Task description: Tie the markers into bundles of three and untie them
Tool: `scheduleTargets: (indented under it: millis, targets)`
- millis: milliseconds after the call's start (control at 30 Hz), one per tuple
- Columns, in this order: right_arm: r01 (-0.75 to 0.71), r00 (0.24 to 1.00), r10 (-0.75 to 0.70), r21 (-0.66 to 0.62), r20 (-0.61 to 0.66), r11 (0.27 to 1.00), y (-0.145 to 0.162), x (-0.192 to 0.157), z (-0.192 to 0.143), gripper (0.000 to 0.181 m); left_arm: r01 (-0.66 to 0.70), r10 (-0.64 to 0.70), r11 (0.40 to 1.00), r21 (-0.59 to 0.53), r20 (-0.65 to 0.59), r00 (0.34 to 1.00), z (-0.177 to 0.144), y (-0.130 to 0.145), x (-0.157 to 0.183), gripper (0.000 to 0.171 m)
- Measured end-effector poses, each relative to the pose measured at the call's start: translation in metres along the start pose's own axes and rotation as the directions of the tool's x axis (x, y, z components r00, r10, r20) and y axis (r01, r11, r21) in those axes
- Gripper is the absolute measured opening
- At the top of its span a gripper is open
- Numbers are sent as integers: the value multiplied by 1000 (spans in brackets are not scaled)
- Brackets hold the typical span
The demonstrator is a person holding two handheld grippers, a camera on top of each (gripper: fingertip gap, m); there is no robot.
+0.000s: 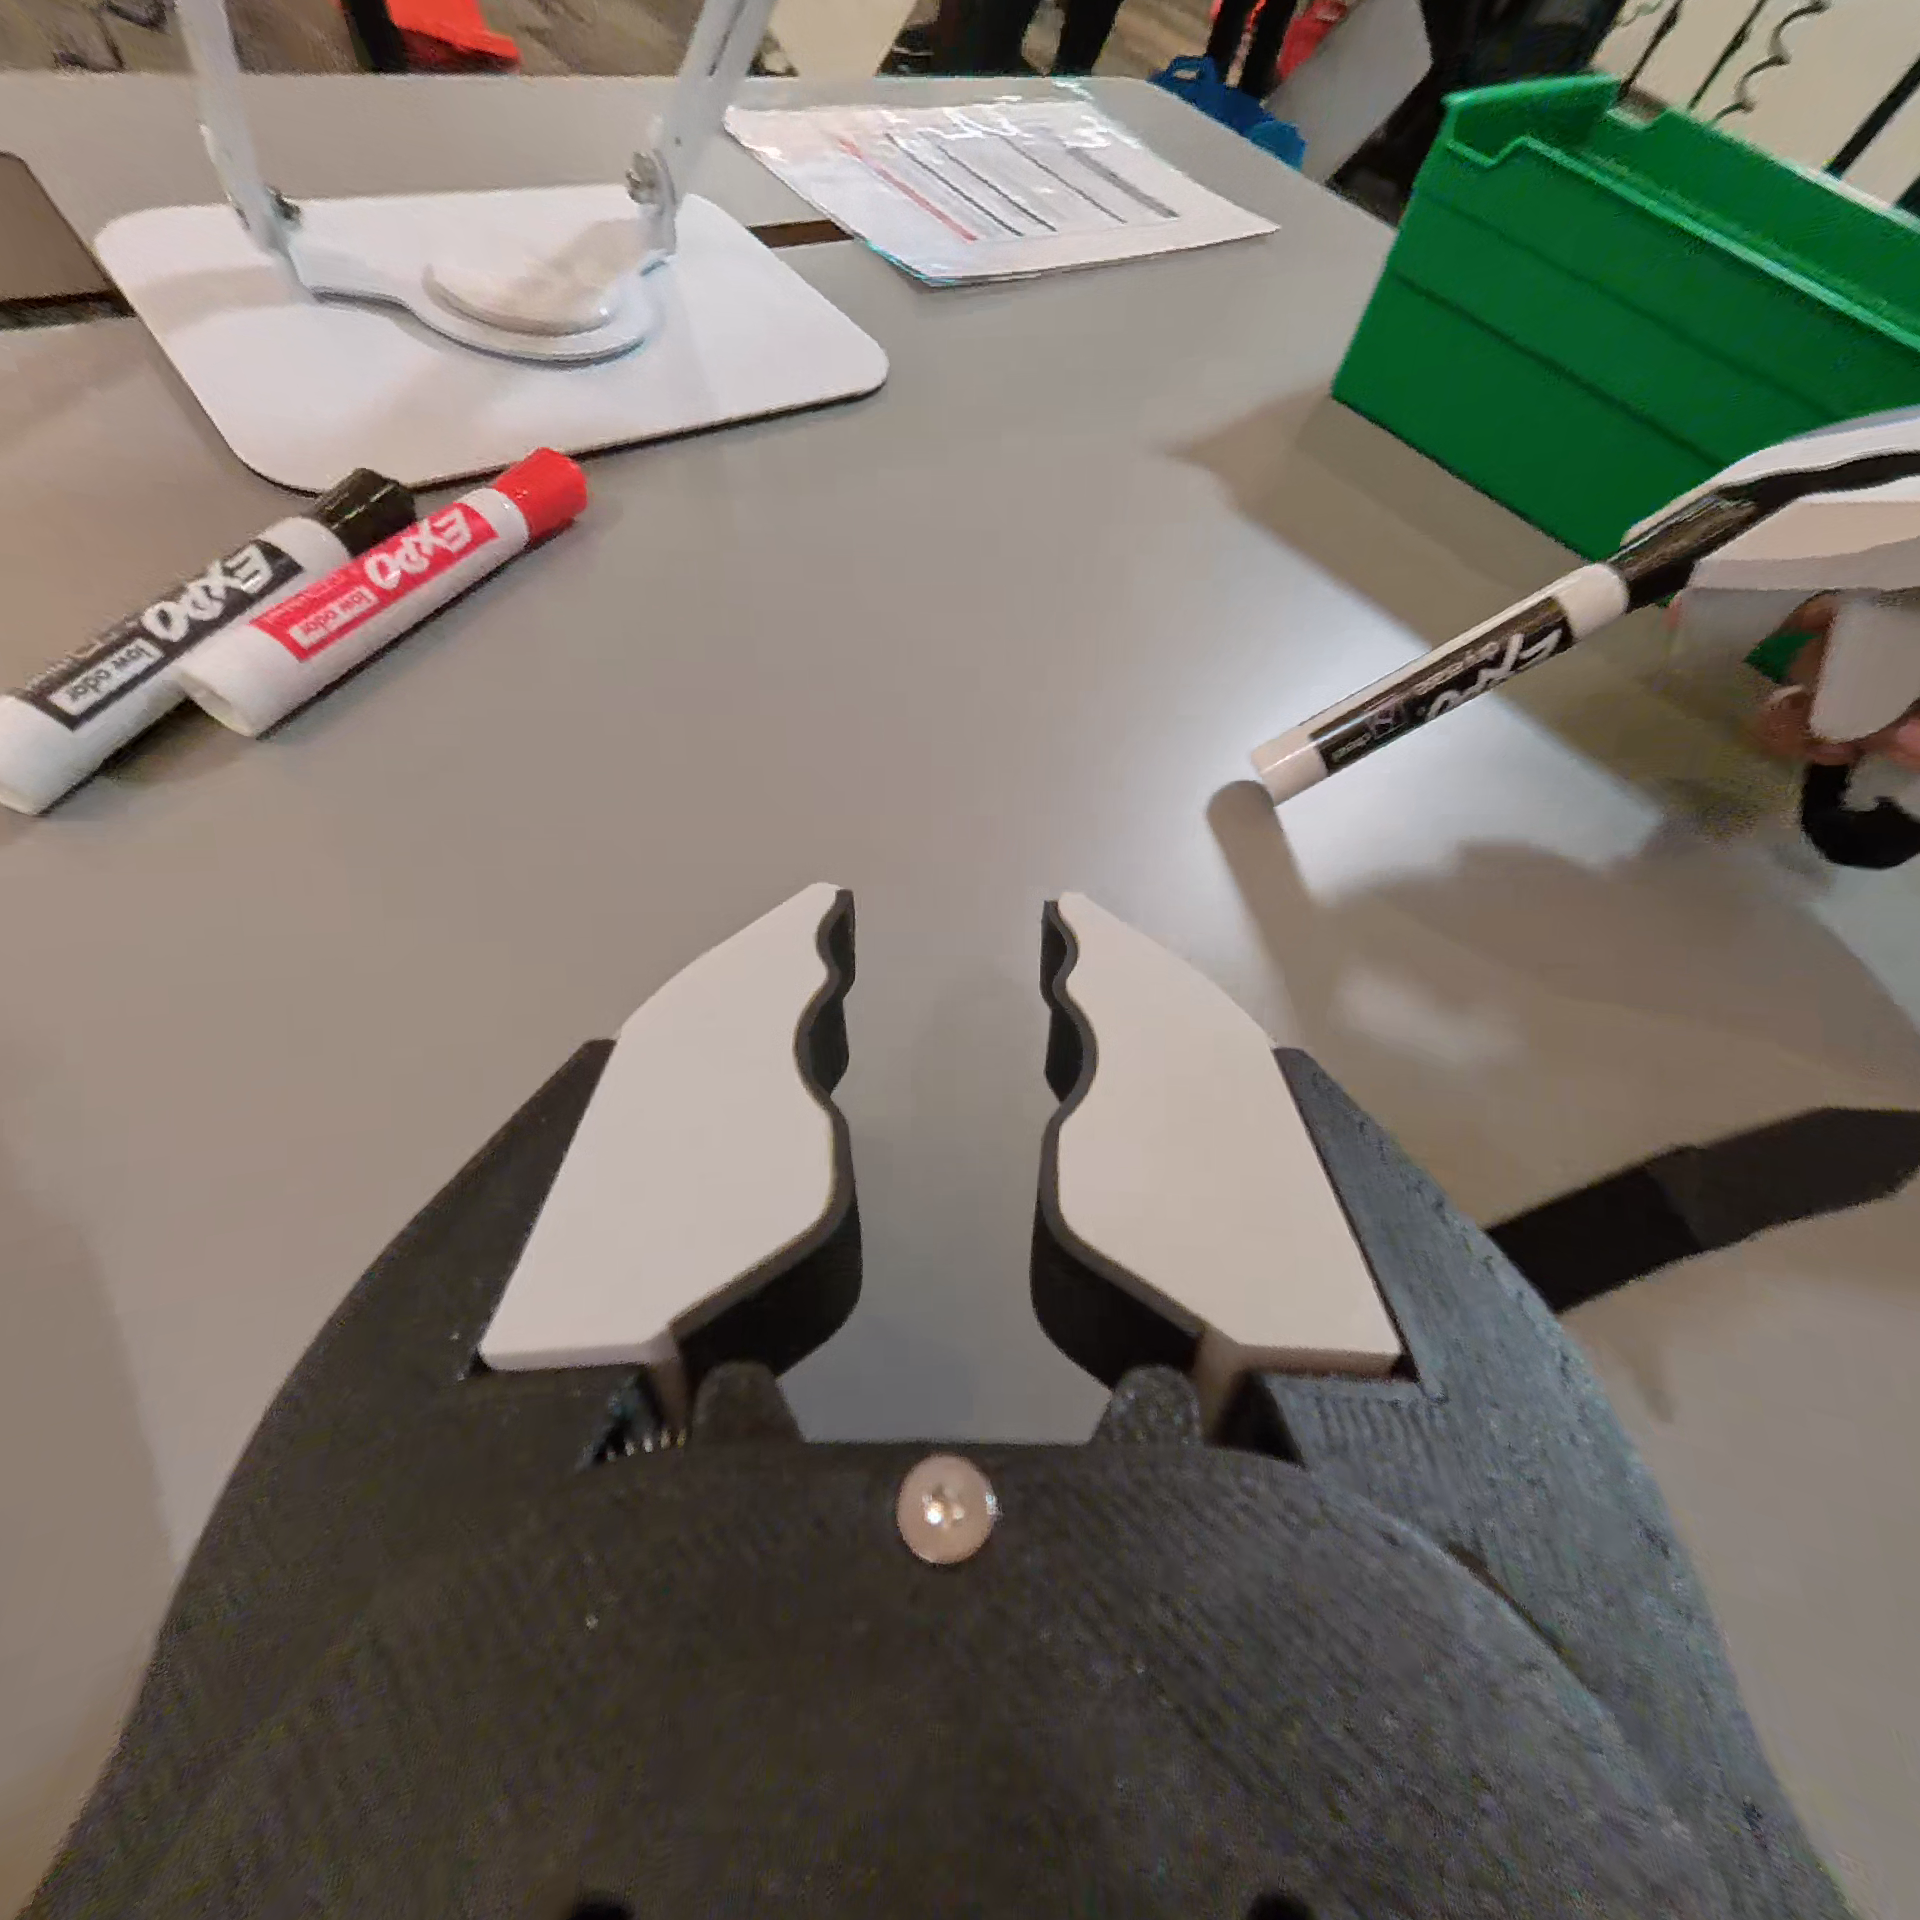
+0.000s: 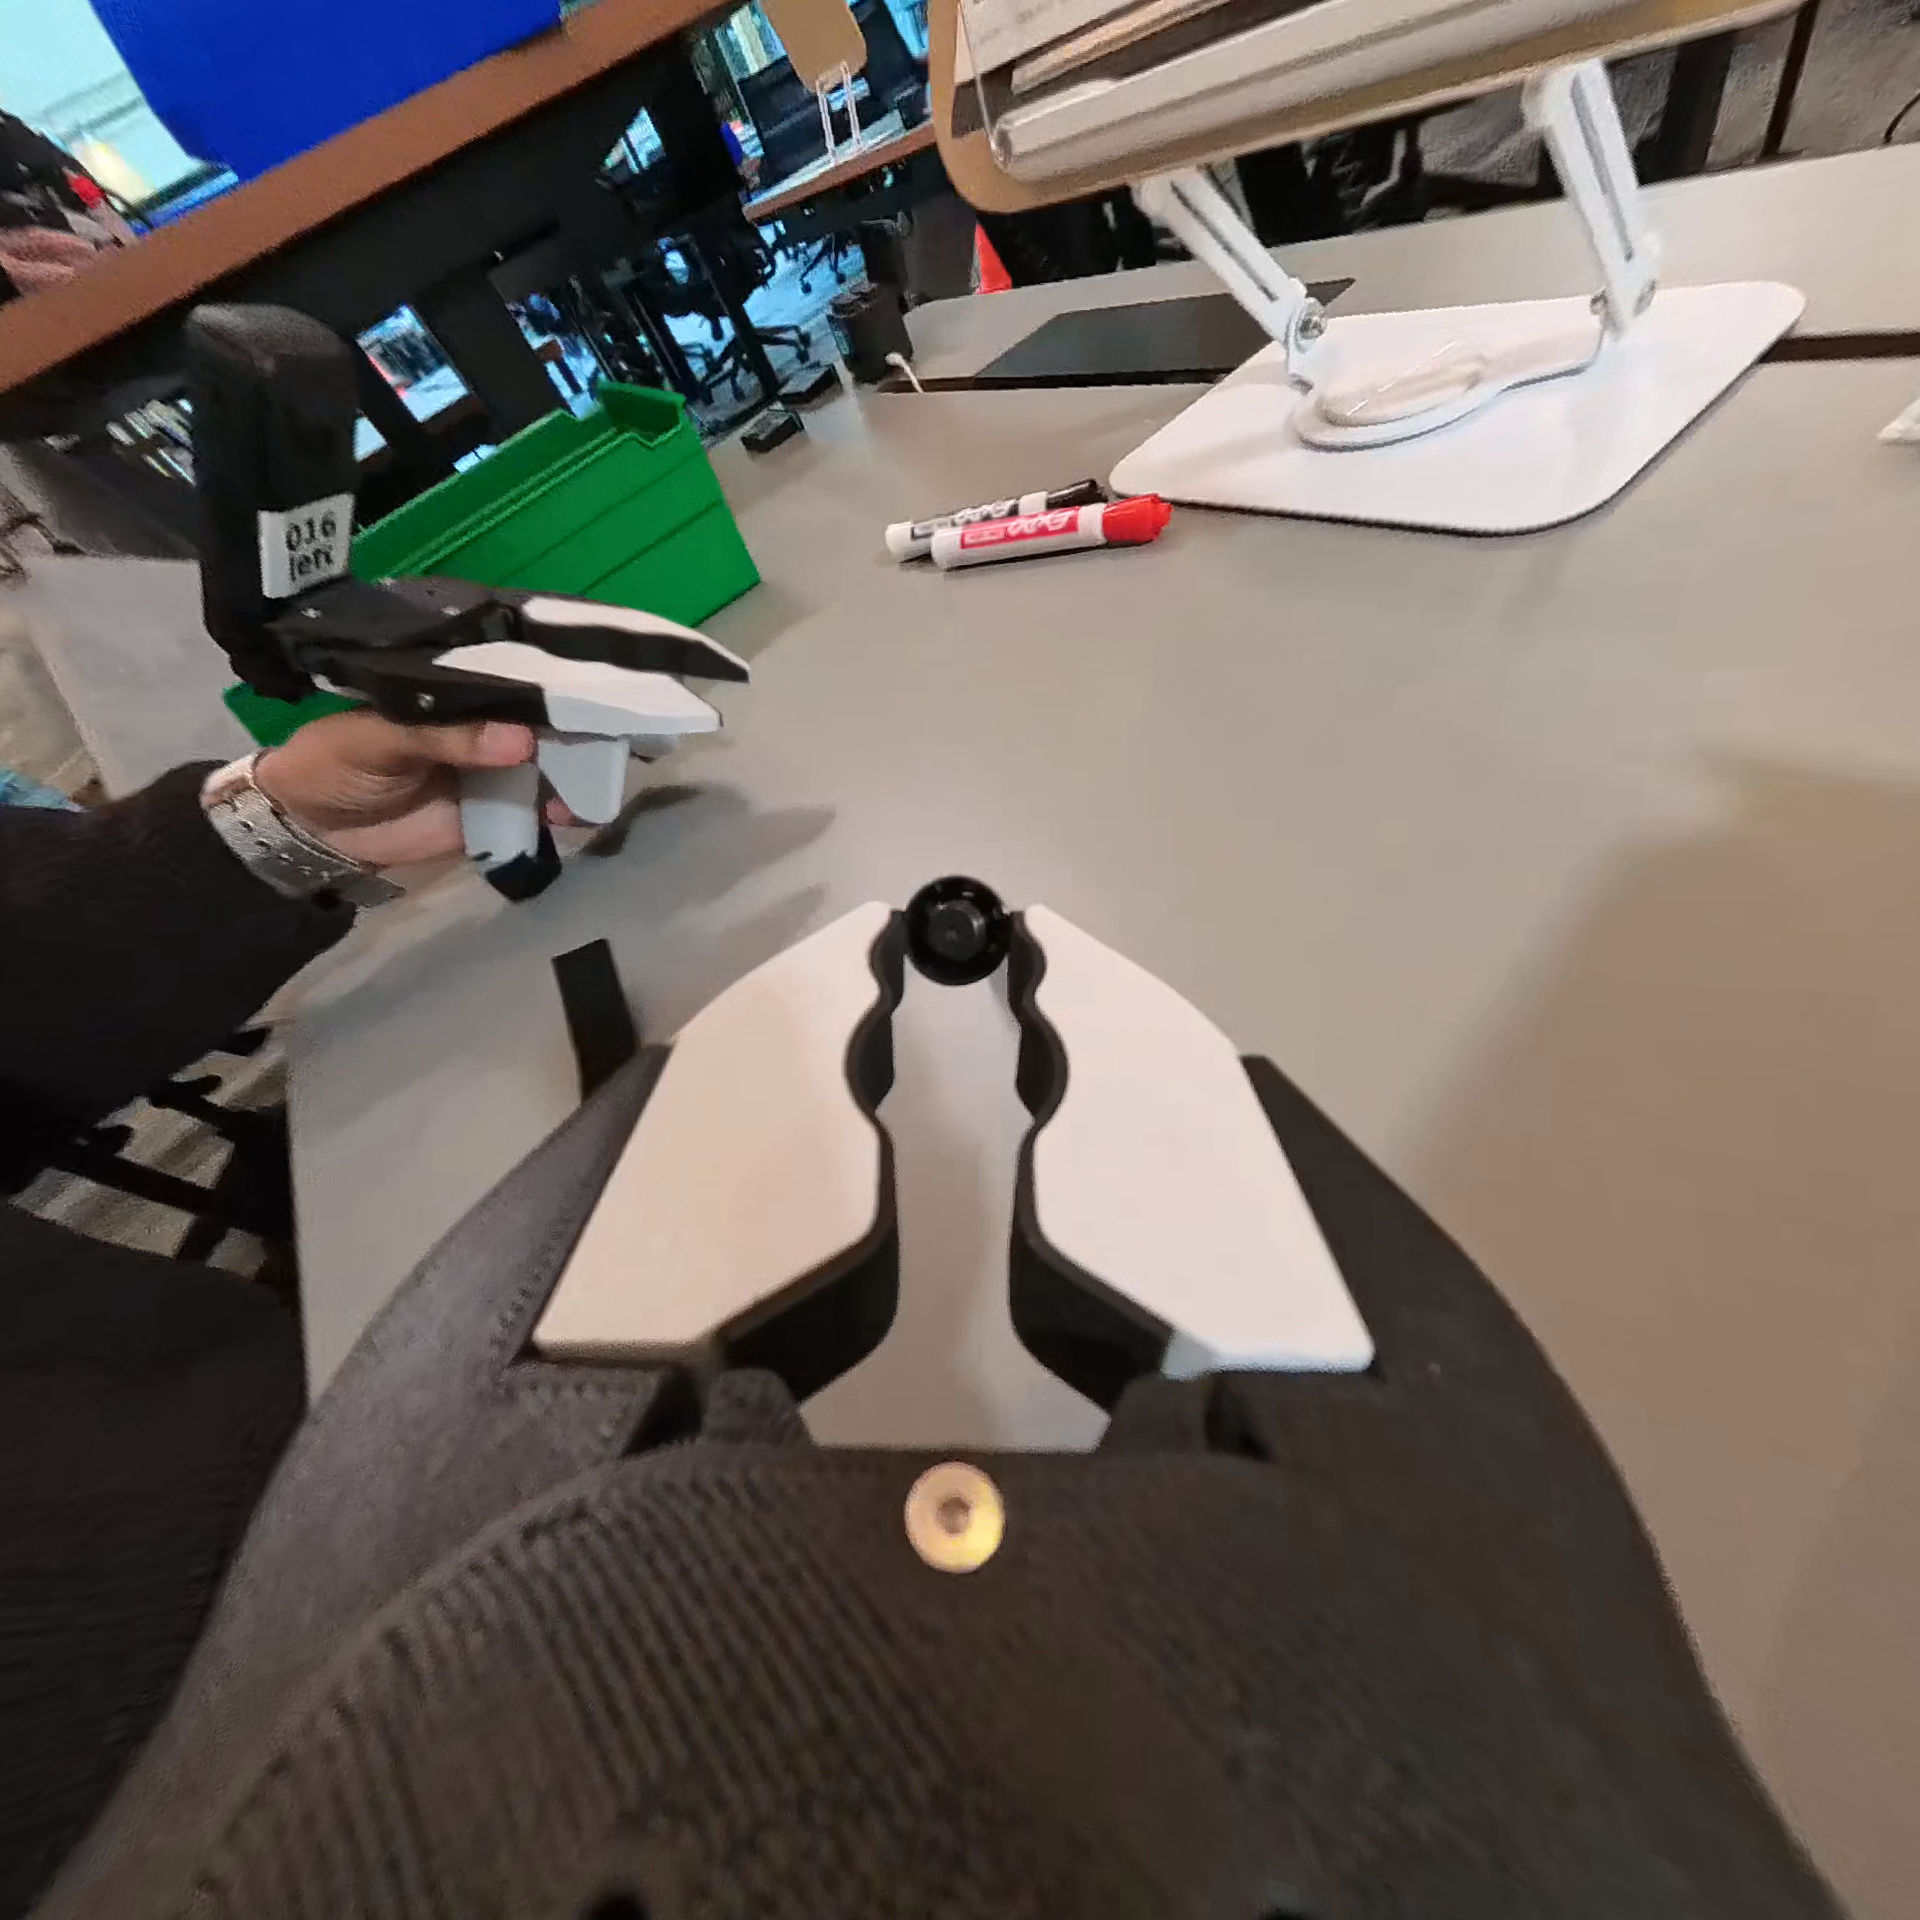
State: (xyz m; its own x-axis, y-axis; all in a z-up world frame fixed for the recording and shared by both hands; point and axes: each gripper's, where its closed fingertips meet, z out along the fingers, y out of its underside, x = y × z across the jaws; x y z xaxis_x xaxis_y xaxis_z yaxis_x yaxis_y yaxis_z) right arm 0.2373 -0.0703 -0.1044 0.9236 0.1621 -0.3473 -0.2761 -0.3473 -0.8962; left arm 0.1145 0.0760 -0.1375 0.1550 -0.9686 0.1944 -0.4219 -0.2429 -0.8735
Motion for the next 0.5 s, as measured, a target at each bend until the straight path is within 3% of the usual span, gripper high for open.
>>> scheduleTargets:
  millis: [133, 267, 400, 500]
  targets:
    - [8, 1000, -8, -2, 0, 1000, 0, -4, -4, 19, 20, -20, 999, 32, -6, 1000, -8, 0, 5, 34]
    - [42, 999, -42, 17, 24, 999, -4, -29, -15, 19, -56, 57, 993, 103, -7, 998, -17, -8, 19, 33]
    - [130, 992, -130, -17, 4, 991, 1, -43, -11, 19, -274, 283, 942, 192, -18, 959, -29, -28, 67, 18]
    - [156, 986, -156, -7, 51, 988, 1, -62, -5, 19, -403, 416, 891, 207, -19, 909, -25, -33, 108, 19]
